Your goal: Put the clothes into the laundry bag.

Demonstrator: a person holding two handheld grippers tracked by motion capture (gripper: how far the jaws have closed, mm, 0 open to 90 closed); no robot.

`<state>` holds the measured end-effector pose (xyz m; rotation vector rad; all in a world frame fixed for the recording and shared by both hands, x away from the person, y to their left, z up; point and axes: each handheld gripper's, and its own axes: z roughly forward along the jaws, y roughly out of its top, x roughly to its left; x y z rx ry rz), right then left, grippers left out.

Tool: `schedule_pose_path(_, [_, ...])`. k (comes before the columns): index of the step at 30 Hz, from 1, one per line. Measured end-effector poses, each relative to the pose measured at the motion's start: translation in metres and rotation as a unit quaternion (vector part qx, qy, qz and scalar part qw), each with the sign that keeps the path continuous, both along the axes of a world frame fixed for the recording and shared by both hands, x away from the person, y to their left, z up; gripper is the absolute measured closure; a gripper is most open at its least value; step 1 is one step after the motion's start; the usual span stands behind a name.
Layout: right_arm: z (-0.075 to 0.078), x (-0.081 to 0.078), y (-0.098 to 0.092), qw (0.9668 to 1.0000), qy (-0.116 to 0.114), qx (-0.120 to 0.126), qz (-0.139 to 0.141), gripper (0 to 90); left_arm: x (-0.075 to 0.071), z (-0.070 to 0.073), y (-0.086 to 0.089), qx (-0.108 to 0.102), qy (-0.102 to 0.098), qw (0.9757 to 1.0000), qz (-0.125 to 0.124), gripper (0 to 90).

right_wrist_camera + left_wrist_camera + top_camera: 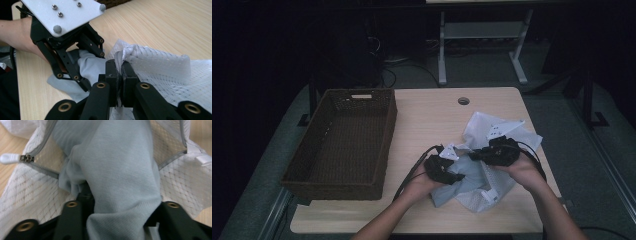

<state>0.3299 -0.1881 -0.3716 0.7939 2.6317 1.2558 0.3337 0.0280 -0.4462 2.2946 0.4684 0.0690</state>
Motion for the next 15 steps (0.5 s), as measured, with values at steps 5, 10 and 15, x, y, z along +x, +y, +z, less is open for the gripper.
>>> schedule_pose_path(5, [-0.003,0.002,-0.003,1.0,0.0,-0.007,-0.006,86.0,-0.001,0.003,0.007,0.002,0.007,1.0,0.005,36.5])
schedule_pose_path(10, [-0.006,0.004,-0.006,0.9998,0.001,-0.011,-0.014,85.9,-0.008,0.011,0.023,-0.012,0.01,0.9998,0.011,20.4])
schedule_pose_path(15, [-0.008,0.005,-0.008,0.9997,0.0,-0.016,-0.019,86.0,-0.017,0.014,0.044,-0.007,-0.002,0.9993,0.036,14.7])
